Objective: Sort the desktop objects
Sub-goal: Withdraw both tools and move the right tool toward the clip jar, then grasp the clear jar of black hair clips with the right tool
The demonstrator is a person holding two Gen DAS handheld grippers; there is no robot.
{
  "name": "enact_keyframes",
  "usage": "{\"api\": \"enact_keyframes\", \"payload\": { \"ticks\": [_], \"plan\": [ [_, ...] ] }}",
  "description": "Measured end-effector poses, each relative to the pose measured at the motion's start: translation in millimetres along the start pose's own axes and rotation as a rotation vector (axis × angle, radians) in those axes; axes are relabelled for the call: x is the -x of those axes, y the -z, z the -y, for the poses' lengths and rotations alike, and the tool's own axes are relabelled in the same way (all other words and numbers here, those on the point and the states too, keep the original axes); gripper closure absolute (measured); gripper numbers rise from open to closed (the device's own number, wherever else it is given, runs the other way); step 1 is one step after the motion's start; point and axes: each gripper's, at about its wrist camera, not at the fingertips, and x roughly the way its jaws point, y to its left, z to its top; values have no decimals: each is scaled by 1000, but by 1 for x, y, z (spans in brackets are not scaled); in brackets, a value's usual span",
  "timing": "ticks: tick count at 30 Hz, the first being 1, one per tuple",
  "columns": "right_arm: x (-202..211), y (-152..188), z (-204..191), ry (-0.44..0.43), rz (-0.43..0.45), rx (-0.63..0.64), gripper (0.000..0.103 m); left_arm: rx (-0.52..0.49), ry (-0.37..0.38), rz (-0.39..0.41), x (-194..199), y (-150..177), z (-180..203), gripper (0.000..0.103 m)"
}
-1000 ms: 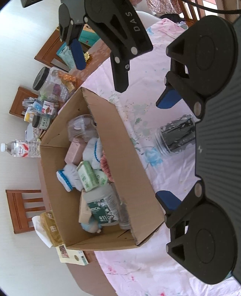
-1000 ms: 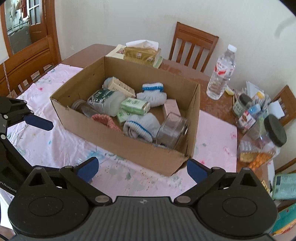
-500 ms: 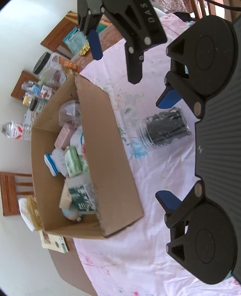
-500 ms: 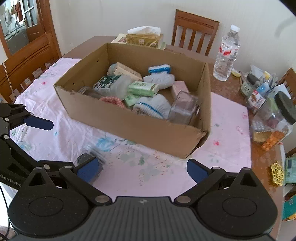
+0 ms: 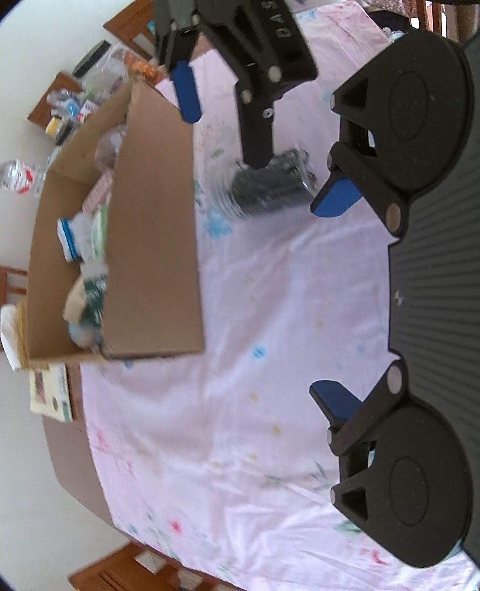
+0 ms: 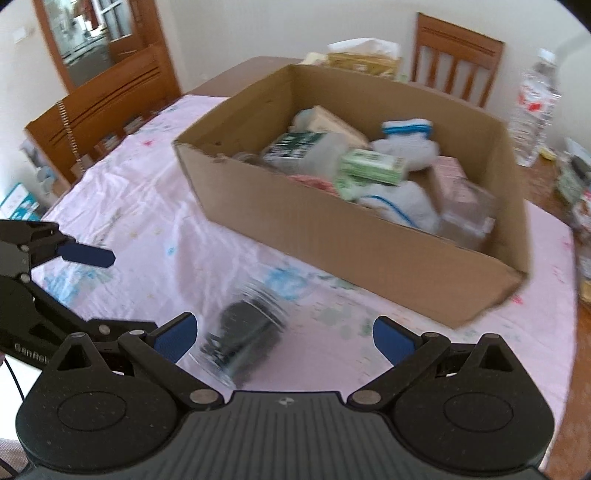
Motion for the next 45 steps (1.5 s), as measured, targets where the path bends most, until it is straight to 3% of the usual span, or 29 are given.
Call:
{"api": "enact_keyframes", "payload": {
  "ticks": [9,18,29,36,41,43,45],
  "plan": [
    [-40,-22,-26,-71,-34,146,0,96,-55,-6,0,21,-23,8],
    [-62,-19,-33,-131,-128,177,0,151,-65,-13,1,31,-37,8],
    [-50,3,-39,-97,-177,200,0,128,-24,6,-3,26,-34,8],
    [-54,5,-45,-42,-167,210,1,91,-49,14,-3,26,-31,8],
    [-58,5,-47,-18,-177,222,7,86,-76,10,-3,29,-34,8],
    [-60,5,-48,-2,-186,229,17,81,-84,8,-3,30,-35,8],
    [-62,6,-48,5,-191,228,19,80,-88,8,-3,31,-36,8]
  ]
}}
